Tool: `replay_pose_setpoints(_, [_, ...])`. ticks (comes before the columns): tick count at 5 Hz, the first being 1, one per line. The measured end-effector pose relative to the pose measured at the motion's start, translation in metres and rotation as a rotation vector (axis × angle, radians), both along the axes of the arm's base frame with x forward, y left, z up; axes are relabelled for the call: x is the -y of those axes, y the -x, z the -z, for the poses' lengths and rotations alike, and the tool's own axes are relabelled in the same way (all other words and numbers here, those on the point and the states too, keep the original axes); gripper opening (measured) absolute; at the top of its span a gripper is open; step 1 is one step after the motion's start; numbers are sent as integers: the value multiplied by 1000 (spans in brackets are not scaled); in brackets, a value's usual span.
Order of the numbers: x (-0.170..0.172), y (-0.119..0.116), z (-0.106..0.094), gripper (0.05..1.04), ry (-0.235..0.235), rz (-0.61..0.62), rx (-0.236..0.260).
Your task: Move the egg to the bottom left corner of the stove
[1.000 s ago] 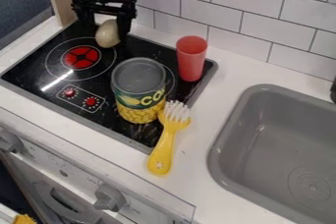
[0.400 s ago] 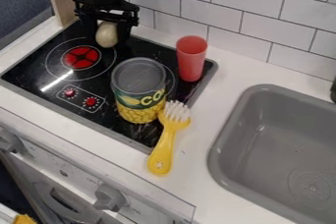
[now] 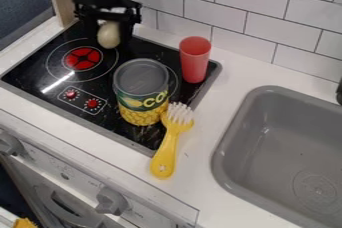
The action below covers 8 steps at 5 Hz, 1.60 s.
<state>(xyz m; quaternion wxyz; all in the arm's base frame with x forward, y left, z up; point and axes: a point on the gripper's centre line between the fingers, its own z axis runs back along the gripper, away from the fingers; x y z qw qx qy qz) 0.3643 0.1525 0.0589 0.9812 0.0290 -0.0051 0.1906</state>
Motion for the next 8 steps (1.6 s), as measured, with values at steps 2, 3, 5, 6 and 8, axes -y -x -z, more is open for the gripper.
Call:
replay_pose_setpoints(2, [-30, 28, -52, 856, 14, -225, 118])
replay_pose_setpoints(3, [-49, 57, -51, 856, 3, -344, 135])
replay_pose_setpoints(5, [-67, 115, -23, 856, -41, -411, 136])
replay_pose_setpoints(6, [-68, 123, -14, 856, -47, -409, 128])
replay_pose_setpoints(8, [-73, 124, 6, 856, -52, -439, 83])
